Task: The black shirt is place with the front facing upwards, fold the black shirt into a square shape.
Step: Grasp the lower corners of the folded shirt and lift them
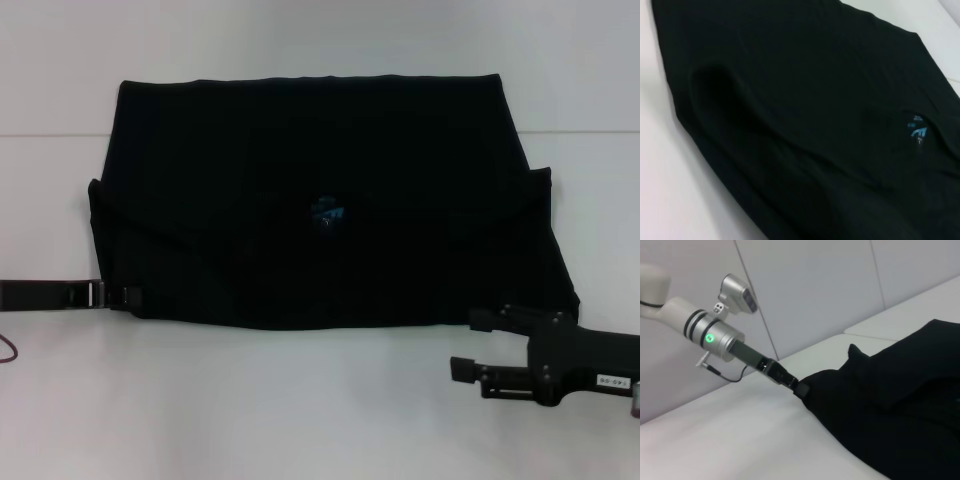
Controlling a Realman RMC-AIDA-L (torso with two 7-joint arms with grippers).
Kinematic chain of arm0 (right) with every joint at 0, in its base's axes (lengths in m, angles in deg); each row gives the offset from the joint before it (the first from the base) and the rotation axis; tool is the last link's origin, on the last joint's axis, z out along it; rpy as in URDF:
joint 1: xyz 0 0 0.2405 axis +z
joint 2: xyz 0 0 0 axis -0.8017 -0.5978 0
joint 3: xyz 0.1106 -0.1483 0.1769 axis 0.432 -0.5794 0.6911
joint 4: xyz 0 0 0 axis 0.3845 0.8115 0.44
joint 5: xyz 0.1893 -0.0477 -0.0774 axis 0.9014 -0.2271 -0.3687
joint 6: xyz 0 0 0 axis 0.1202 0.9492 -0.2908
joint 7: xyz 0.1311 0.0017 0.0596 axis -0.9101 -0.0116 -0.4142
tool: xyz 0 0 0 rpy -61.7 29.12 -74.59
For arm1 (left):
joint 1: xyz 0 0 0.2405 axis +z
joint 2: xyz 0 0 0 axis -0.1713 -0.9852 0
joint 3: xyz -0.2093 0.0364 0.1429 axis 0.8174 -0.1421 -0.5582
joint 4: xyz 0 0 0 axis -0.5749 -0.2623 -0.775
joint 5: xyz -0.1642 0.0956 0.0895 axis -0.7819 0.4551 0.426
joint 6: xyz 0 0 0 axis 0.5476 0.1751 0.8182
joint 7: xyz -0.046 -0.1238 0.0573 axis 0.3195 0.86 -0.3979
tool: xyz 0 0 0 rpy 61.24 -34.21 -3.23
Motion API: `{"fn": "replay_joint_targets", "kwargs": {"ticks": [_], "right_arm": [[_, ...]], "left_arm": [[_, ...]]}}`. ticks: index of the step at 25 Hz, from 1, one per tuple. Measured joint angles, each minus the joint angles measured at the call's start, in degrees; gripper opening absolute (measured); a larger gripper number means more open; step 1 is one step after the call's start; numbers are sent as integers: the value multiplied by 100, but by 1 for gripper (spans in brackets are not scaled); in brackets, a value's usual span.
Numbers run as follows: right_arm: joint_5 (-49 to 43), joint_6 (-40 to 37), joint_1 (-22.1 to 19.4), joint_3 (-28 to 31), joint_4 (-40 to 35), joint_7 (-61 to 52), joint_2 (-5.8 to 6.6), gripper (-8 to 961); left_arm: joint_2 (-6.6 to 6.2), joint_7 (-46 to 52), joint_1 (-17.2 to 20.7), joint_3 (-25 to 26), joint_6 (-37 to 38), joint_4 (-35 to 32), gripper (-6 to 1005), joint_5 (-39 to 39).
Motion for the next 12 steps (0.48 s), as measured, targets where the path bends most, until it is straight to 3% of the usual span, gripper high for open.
{"fn": "replay_joint_targets", "kwargs": {"ticks": [5, 7, 8, 12], "right_arm": [[21, 87, 0, 28, -244, -662, 124, 869], [7, 323, 0, 22, -604, -1508, 235, 869], [7, 323, 0, 22, -604, -1508, 235, 869], [-41, 595, 48, -29, -1074, -3030, 584, 868]], "left_arm": [[0, 0, -1, 2, 11, -15, 68, 33], [-4, 0, -3, 2, 21, -16, 52, 34], [-6, 0, -4, 2, 26, -16, 44, 35], [-15, 0, -14, 10, 84, -16, 20, 35]]}}
